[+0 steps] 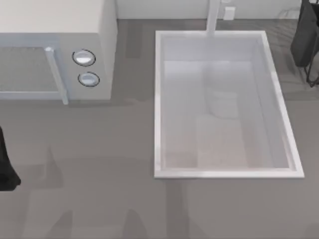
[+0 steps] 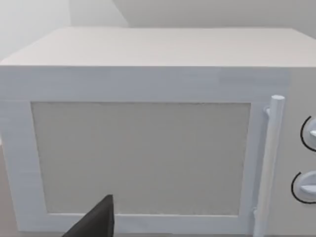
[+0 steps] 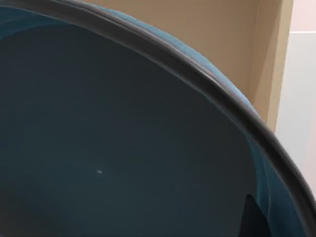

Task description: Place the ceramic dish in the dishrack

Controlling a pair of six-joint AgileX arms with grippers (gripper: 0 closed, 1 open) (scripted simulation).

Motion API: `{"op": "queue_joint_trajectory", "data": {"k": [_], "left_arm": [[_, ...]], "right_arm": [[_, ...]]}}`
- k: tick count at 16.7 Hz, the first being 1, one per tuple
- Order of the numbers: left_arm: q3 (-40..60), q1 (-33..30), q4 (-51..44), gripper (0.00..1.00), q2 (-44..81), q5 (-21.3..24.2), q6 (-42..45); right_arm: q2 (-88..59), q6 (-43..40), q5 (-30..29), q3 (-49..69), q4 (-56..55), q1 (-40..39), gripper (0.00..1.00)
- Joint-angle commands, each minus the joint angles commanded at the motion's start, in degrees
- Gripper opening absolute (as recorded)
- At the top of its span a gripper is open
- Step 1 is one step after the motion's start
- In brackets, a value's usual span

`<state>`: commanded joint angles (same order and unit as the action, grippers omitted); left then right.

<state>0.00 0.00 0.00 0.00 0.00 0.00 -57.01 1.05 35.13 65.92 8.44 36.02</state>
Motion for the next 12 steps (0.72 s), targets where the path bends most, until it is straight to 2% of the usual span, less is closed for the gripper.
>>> {"op": "queue_joint_trajectory", "data": {"k": [5, 12], "left_arm": [[0.00, 0.00, 0.00, 1.00, 0.00, 0.00, 0.00], [0.00, 0.00, 0.00, 1.00, 0.00, 0.00, 0.00]], "right_arm": [[-9.00, 0.07, -2.62, -0.59, -9.23, -3.19, 0.00], [-33.45, -0.28, -12.37, -5.72, -39.60, -12.15, 0.00]]}}
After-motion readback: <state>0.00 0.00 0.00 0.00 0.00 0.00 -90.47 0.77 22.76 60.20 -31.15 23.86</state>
